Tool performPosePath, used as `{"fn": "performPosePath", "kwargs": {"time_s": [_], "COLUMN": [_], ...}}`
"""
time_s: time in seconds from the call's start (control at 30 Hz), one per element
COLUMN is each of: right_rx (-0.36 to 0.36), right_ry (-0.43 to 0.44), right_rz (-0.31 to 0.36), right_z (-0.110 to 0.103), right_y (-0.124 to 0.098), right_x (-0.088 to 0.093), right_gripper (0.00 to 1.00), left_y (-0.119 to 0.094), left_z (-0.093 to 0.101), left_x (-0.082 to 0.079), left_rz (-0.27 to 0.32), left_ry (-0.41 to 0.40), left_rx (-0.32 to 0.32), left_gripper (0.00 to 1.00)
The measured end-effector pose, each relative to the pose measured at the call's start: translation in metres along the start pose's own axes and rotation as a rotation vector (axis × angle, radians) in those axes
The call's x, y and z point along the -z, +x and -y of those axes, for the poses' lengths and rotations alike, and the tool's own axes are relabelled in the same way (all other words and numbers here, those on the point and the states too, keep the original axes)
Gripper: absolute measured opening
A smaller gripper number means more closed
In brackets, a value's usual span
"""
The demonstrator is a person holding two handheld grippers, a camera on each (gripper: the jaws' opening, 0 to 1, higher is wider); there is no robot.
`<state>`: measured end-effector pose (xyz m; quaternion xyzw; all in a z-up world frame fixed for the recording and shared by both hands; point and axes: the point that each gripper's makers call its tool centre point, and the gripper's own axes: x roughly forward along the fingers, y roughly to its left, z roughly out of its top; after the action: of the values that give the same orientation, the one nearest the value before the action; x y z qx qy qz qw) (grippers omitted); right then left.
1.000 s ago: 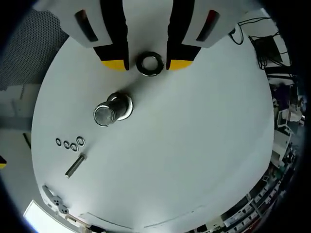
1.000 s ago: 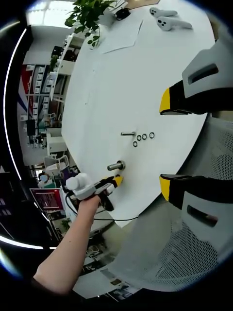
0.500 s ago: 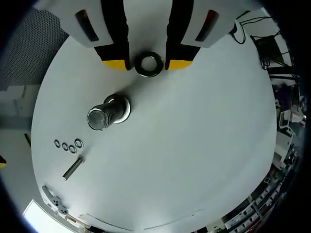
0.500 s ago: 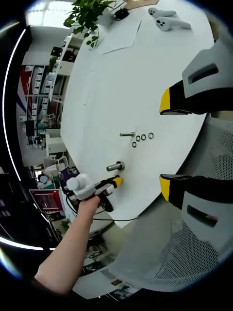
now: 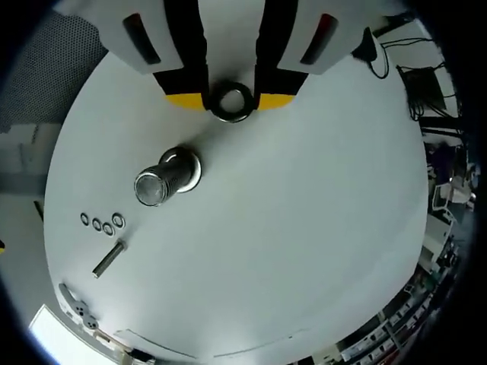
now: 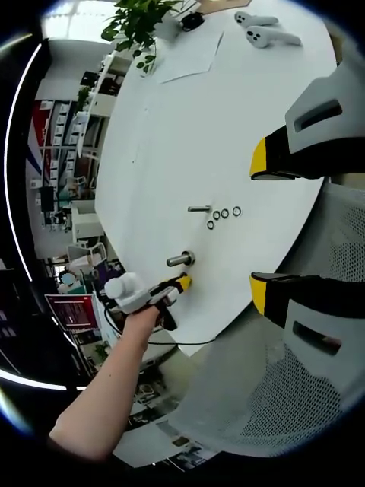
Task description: Place the washer onto the threaded stud by aligning its center hole with the stud, sliding it down to the base, and recovering from edge contact or off-axis alignment until the washer reaches the visible bottom stop.
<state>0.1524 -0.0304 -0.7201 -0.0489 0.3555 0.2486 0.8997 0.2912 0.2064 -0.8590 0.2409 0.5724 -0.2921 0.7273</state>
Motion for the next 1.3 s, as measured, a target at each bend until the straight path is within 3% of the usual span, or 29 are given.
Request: {"fn": "performPosePath", "kwargs": {"time_s": [0.23,0.3,0.43,0.77,0.9,1.3], "right_rx": [-0.003,-0.007,-0.013,-0.014,-0.028,-0.043], "right_ry": [-0.003,-0.006,-0.009,-0.028,-0.037,-0.032], "right_rz": [0.000,-0.004,-0.002,-0.026,-0.035,-0.037], "right_z": [-0.001,-0.002,-0.003,-0.003,-0.007,-0.009], "right_y": [0.000,0.000,0.000,0.001,0.002,0.003], "right_x": [0.000,0.001,0.000,0.004,0.006,0.007], "right_gripper": [0.51,0.51,0.51,0.51,0.51,0.51], "left_y": [-0.002,0.001,0.001,0.004,0.005,0.005], "left_z": [0.024,0.019,0.032,0.029,0.027,0.029], "left_x": [0.004,0.001,0.004,0.005,0.005,0.010], "left_rz": [0.018,0.031,0.021,0.022,0.067,0.073], "left_ry": [0.020,0.005,0.028,-0.023,-0.077,-0.073], "left_rx": [-0.004,-0.001,0.010,-0.003,0.001,-0.006], "left_gripper": [0.21,0.21,0.21,0.21,0.22,0.26]}}
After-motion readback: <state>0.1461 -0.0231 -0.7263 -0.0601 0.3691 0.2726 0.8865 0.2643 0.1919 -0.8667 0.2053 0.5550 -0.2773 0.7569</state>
